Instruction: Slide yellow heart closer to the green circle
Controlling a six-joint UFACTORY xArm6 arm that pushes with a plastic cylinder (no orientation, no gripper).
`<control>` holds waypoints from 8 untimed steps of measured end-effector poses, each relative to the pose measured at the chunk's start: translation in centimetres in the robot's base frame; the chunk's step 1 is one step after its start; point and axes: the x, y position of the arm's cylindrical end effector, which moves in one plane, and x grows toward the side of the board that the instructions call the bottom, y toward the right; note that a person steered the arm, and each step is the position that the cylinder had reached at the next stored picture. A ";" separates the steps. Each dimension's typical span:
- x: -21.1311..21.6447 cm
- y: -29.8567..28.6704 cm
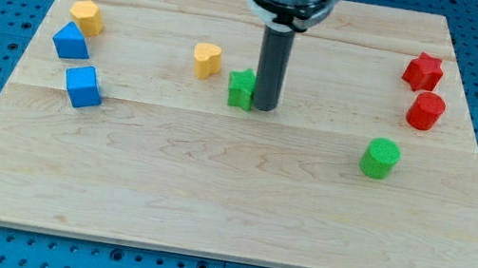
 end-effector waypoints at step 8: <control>-6.7 -14.4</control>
